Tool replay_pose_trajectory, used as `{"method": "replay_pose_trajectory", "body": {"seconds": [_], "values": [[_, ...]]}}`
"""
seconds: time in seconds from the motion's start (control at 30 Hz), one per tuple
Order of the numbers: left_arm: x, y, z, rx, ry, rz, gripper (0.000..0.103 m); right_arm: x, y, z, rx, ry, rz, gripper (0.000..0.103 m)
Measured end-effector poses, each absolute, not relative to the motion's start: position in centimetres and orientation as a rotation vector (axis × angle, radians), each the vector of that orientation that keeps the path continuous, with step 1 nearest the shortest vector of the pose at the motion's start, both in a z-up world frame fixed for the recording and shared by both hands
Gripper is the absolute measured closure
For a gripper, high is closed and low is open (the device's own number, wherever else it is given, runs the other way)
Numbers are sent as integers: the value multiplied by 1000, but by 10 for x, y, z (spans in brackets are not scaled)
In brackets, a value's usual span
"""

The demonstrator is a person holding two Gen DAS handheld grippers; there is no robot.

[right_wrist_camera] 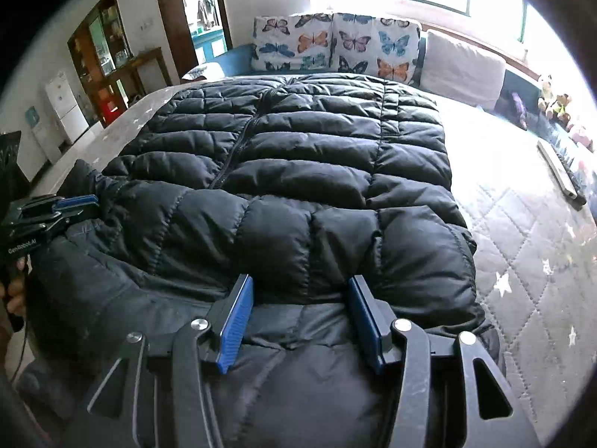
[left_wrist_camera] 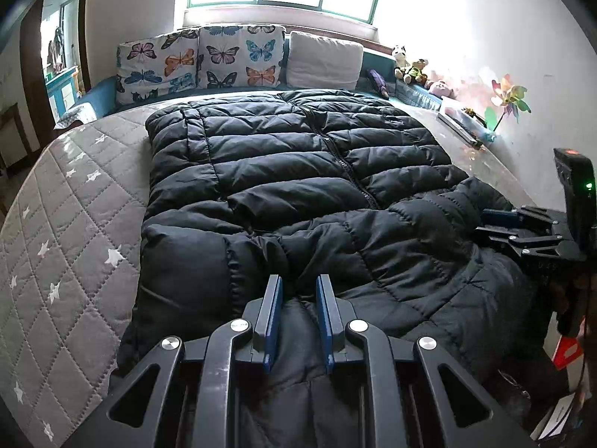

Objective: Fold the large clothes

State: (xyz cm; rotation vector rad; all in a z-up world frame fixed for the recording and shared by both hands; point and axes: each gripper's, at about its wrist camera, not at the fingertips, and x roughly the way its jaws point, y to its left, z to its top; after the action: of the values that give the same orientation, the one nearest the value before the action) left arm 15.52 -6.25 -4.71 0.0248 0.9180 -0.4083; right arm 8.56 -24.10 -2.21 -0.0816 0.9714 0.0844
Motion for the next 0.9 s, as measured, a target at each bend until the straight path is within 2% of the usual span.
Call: {"method": "replay_pose_trajectory", "body": {"seconds": [0.37, 0.67, 0.9], "values": [[157, -64, -48, 66, 926, -412, 81, -9, -221, 25, -398, 901, 173, 46], [159, -65, -48, 82, 935, -406, 81, -80, -205, -22, -609, 966, 323, 46], [161, -69, -48, 108, 946, -396, 81, -90, -178, -46, -712, 820, 370, 45]]}}
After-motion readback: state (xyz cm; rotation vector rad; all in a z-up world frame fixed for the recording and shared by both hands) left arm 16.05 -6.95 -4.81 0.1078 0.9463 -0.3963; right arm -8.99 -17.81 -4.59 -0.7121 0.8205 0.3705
